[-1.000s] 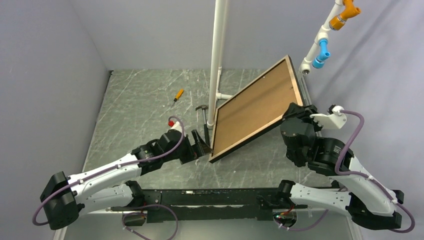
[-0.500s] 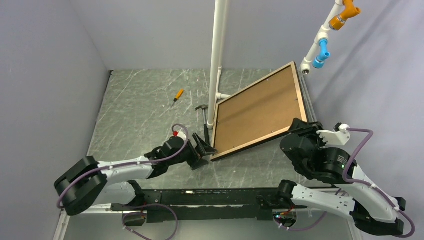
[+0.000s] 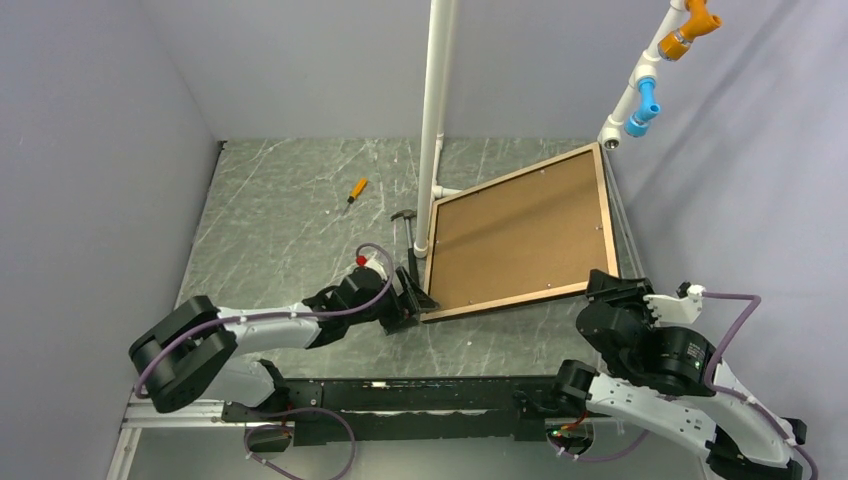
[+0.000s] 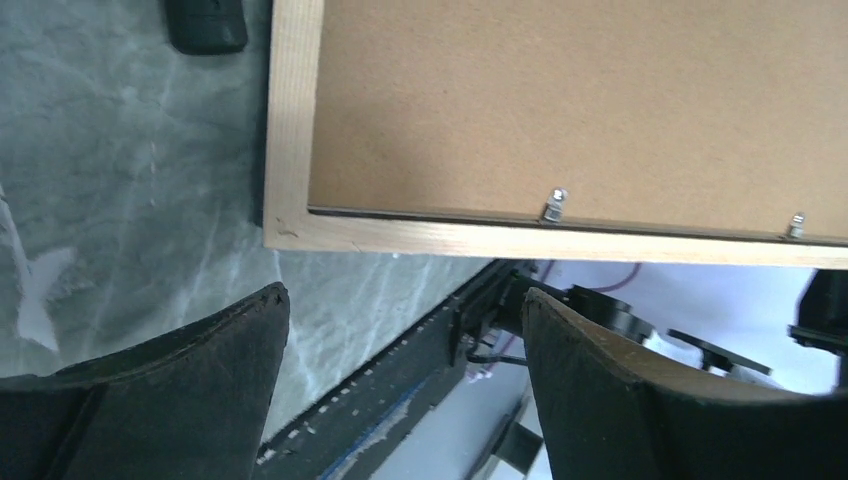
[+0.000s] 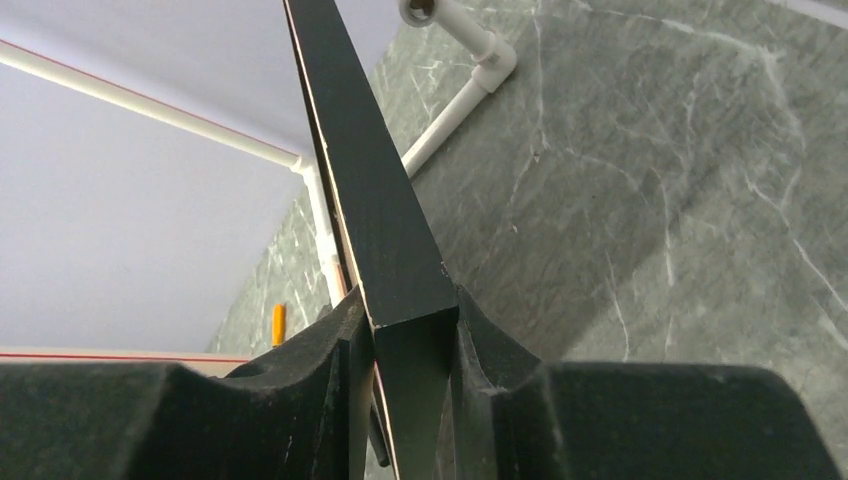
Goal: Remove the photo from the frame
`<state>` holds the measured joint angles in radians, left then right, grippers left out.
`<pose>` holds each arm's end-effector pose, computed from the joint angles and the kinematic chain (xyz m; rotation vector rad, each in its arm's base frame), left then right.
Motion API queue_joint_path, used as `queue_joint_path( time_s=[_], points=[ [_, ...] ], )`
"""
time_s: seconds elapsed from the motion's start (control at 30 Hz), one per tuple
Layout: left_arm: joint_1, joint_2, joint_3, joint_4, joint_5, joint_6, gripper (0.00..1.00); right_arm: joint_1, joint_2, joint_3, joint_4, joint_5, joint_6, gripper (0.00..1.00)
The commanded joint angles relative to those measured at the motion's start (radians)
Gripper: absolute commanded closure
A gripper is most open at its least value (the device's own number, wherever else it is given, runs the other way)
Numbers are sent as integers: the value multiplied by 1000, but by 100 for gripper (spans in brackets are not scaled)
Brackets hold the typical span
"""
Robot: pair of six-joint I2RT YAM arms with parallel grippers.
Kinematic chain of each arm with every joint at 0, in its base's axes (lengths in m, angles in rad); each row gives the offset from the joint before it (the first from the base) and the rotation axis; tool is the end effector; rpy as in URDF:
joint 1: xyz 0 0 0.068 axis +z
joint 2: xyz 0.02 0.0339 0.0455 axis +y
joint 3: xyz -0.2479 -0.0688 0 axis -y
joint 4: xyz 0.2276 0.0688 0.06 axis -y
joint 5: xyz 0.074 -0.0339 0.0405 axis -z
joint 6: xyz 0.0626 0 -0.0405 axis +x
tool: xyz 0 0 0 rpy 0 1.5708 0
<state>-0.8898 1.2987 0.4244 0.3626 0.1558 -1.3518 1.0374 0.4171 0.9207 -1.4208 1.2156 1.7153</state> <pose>0.1586 -0.2111 0.1497 -0.4538 2.4206 -1.3801 0.0617 -0.0109 0.3003 1.0077 1.5704 0.3599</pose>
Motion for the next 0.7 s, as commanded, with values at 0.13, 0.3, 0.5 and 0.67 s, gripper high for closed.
queue_joint_path(
  time_s=[0.13, 0.3, 0.5, 0.67],
  points=[
    [-31, 112, 112, -83, -66, 173, 12, 7, -79, -68, -76, -145, -26, 100],
    [-43, 115, 141, -150, -111, 206, 9, 7, -144, -73, -76, -183, -45, 100],
    [-43, 112, 158, -189, -134, 235, 7, 7, -237, -86, -76, -239, -14, 96],
    [-43, 126, 160, -180, -126, 235, 6, 7, -293, -78, -76, -263, -4, 91]
  ],
)
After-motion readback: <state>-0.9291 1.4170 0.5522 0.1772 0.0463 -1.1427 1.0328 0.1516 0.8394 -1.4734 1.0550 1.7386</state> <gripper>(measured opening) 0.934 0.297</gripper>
